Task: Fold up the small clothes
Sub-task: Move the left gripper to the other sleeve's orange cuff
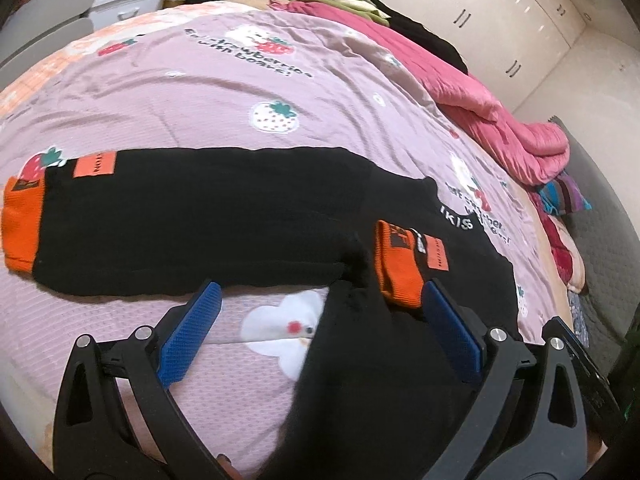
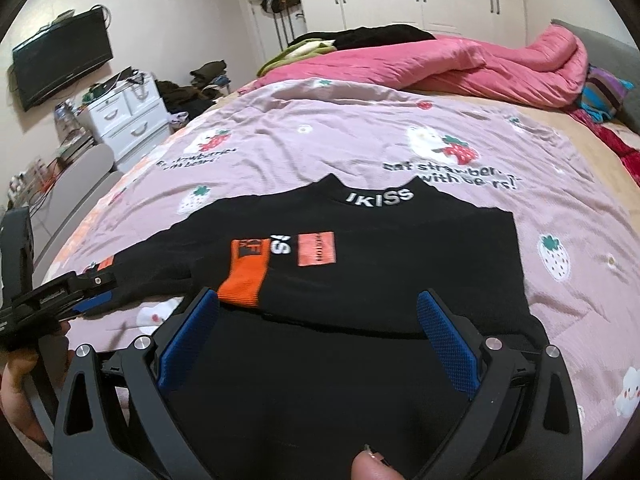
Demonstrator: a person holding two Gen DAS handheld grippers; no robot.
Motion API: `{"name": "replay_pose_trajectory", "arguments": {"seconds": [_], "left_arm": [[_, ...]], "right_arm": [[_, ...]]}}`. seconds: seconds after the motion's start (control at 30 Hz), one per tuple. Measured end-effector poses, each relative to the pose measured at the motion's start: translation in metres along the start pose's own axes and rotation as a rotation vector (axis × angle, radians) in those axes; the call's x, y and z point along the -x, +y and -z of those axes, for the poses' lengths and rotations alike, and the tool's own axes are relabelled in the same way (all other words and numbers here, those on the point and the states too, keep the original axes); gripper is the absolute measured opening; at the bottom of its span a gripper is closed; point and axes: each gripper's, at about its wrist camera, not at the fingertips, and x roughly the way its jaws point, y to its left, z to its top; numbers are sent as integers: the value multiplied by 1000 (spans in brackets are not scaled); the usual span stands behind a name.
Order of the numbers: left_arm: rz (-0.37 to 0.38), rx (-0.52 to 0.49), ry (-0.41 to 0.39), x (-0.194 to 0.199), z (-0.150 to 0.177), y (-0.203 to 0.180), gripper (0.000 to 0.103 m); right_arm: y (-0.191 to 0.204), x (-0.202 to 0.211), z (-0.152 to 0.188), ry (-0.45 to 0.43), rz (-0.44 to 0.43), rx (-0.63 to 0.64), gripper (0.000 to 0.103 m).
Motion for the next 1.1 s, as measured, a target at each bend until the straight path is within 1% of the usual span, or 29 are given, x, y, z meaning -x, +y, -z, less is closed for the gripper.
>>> {"name": "replay_pose_trajectory", "arguments": {"seconds": [0.1,0.43,0.73,1.03,1.1], "left_arm": [[2,22,-1,3,-1,8,94],[-40,74,-35,20,-2,36,94],[-72,138,-59,34,-3,70,94],[-113,204,-86,48,-2,102,94],[-136,207,-93,50,-2,107,94]], "right_arm": [[10,-2,-1,2,-8,22,99],[43,-7,-4,8,-51,82,99],[75,-14,-9,8,-97,127,99],[101,-24,-9,21,-127,167,99],[106,-26,-10,24,-132,177,99]]}}
